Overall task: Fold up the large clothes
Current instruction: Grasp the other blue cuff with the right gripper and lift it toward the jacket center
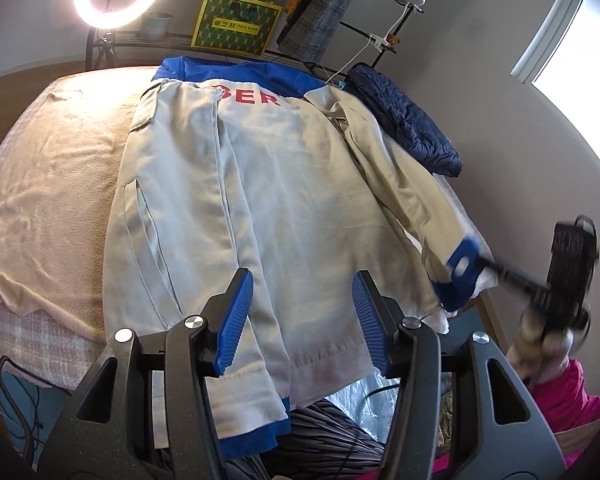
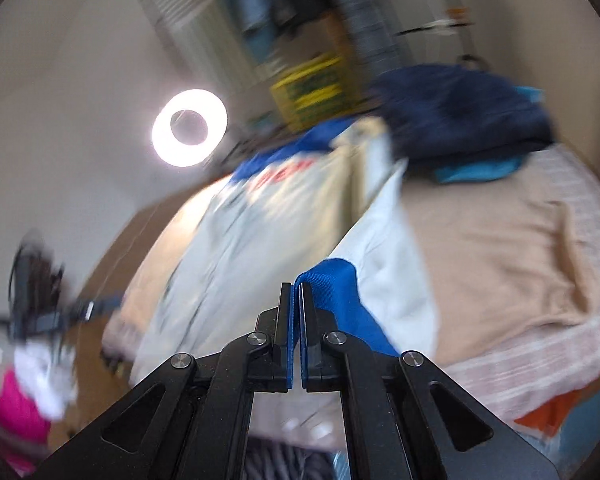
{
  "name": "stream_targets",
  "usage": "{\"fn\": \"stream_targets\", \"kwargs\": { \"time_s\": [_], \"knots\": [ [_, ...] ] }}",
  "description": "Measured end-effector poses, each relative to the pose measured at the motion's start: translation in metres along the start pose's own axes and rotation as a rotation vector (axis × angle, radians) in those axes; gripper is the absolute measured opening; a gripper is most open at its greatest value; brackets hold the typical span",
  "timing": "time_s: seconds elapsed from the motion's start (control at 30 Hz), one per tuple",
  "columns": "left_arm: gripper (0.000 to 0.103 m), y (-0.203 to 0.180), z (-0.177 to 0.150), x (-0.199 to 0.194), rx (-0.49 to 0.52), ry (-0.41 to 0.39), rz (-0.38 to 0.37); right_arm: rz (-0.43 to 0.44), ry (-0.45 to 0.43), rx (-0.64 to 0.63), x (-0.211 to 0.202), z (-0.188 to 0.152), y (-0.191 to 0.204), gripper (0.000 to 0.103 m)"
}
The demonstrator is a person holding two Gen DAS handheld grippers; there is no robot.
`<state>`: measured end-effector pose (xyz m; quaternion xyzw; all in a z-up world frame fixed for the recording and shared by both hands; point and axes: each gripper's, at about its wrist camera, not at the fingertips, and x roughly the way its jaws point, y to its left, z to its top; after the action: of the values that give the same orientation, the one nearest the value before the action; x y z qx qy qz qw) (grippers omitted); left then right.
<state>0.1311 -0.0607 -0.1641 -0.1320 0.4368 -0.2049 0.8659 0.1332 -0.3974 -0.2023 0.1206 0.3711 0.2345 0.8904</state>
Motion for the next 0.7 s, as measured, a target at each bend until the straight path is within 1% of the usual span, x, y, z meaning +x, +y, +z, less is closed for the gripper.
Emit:
{"fn": "stream_targets", "kwargs": {
  "time_s": [0.07,0.13,0.17,0.23,0.3,0.37,0.47,0.6,0.63,0.7],
  "knots": [
    [0.053,0.002,0.001,0.004,-0.009,0.006,0.001,0.015,0.106,-0.119,0.025,-0.021,0.022,0.001],
    [0.053,0.004,0.001,0.009,-0.017,0.012,0.002,0.032,0.190,-0.184,0.042,-0.039,0.032,0.001],
    [0.053,0.004,0.001,0.012,-0.019,0.016,0.000,0.024,0.235,-0.210,0.052,-0.048,0.034,0.001],
    [0.053,0.004,0.000,0.018,-0.025,0.030,-0.008,0.008,0.278,-0.217,0.061,-0.058,0.030,0.001],
    [0.053,0.003,0.000,0.027,-0.035,0.049,-0.026,0.025,0.293,-0.203,0.062,-0.063,0.025,0.001],
    [0.053,0.001,0.000,0.036,-0.046,0.065,-0.045,0.060,0.293,-0.207,0.058,-0.062,0.024,0.001],
    [0.053,-0.002,0.003,0.054,-0.064,0.101,-0.091,0.119,0.298,-0.245,0.050,-0.058,0.033,0.001],
    [0.053,-0.005,0.010,0.079,-0.109,0.135,-0.146,0.164,0.301,-0.267,0.046,-0.055,0.047,0.003],
    [0.053,-0.006,0.011,0.087,-0.124,0.155,-0.165,0.192,0.301,-0.246,0.045,-0.052,0.047,0.005],
    [0.053,-0.008,0.011,0.104,-0.157,0.196,-0.205,0.266,0.293,-0.188,0.042,-0.047,0.045,0.005]
  ]
}}
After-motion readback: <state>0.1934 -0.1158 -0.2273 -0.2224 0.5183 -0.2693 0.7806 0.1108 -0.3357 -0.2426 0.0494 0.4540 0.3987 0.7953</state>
